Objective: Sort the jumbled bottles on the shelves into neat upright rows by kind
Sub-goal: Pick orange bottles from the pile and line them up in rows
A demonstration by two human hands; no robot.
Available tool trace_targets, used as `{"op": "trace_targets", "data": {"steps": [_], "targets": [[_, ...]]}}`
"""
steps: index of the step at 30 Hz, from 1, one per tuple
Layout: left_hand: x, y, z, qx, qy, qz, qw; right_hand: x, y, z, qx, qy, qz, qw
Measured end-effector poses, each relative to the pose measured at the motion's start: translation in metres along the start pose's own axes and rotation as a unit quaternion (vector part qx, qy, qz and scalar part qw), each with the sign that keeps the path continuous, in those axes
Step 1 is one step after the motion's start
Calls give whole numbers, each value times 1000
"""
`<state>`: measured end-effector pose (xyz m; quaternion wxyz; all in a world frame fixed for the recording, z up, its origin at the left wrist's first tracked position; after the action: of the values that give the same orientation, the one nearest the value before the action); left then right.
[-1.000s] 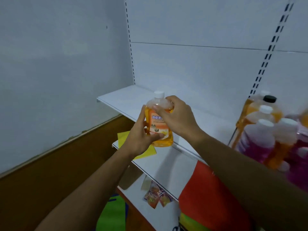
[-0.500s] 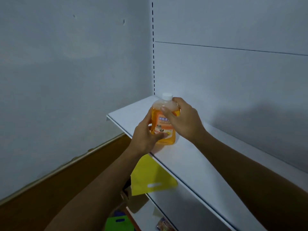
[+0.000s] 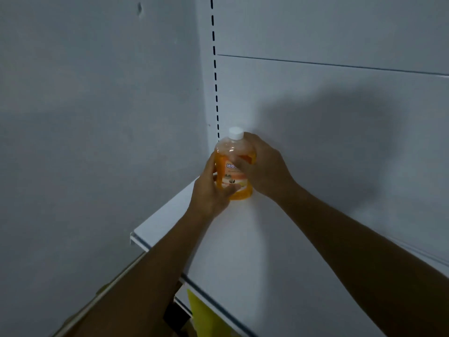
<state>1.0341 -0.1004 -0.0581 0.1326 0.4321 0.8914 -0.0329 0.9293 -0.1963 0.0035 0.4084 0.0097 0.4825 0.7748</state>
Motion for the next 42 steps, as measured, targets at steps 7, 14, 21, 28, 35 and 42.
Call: {"op": "trace_targets", "data": {"steps": [7, 14, 21, 28, 35, 42], "targets": [[-50, 10, 22, -108, -24, 11, 994, -46, -17, -11, 31, 10, 6, 999], [-59, 11, 38, -162, -17, 19, 987, -49, -20, -13, 66, 11, -31, 997], [-18, 7, 9, -289, 99, -8, 952, -11, 9, -9, 131, -5, -15, 991], [57, -25, -29, -343, 20, 16, 939, 95, 67, -4, 196, -30, -3, 980], [197, -130, -82, -330, -74, 192, 921, 260, 157, 1, 259, -46, 4, 965], [355, -238, -134, -292, -136, 335, 885, 431, 260, 8, 343, -118, -40, 931]]}}
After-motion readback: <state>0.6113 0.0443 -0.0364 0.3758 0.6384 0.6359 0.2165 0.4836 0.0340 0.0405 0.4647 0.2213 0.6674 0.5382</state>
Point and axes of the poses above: each hand's wrist, its own x-axis away from the middle knuckle, its own y-axis out of the back of the hand, z = x × y, the point moved 1 cm from there along -x, towards the middle knuckle, and after that the axes turned 12 degrees about x, right-handed, at the moved point
